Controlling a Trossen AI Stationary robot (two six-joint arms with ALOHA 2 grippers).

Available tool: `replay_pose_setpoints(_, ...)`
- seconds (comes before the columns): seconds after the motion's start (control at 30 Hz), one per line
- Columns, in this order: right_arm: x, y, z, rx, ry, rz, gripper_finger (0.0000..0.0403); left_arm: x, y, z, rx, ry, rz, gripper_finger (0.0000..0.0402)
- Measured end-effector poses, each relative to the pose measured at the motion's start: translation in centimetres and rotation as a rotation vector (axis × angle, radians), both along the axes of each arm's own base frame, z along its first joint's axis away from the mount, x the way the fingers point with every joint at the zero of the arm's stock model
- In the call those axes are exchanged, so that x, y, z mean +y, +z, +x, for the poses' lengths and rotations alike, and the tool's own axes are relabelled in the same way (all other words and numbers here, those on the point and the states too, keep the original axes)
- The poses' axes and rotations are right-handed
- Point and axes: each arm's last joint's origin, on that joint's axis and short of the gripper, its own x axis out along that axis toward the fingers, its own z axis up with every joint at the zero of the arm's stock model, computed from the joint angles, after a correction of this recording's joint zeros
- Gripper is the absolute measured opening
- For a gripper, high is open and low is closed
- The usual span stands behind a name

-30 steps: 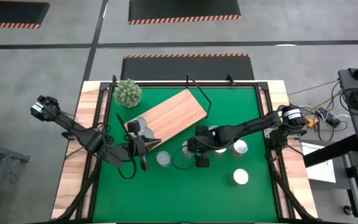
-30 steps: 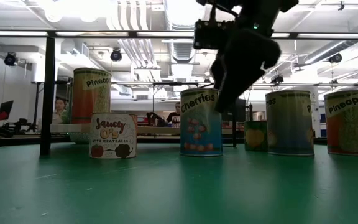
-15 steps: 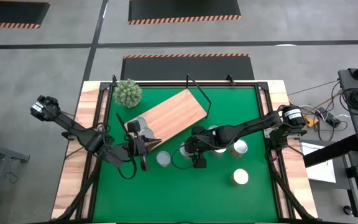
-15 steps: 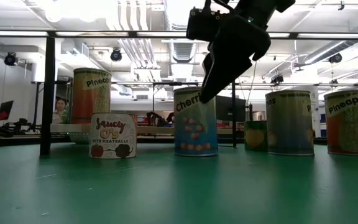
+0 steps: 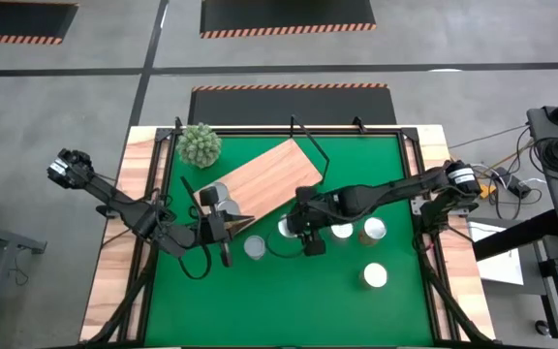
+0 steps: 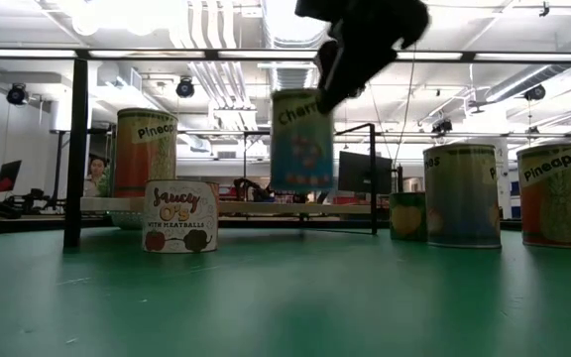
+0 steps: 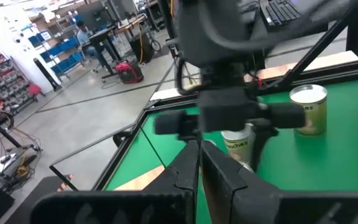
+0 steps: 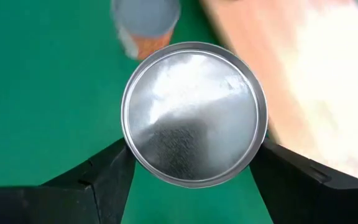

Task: Pick and place cans onto a shelf
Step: Put the canned cherries on the shelf

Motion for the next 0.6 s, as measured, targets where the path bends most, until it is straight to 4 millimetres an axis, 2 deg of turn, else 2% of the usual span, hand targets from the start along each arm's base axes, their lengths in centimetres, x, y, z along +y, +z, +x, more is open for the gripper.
replay_pose_setpoints(0.23,-3.9,1.1,1.2,-0.107,0.020,-0.078,0.0275,0.0,0.0,0.0,-0.001,0.001,0.000,0.0000)
replay_pose_setpoints(0.4,-6.7,1.5,1.9,-0.220,0.064,-0.002,0.0273,0.0,0.0,0.0,-0.001,0.001,0.000,0.0000)
replay_pose_setpoints(0.6,-8.2,1.1,2.1,-0.275,0.080,0.033,0.0274,0.0,0.0,0.0,0.001,0.000,0.006,0.0000)
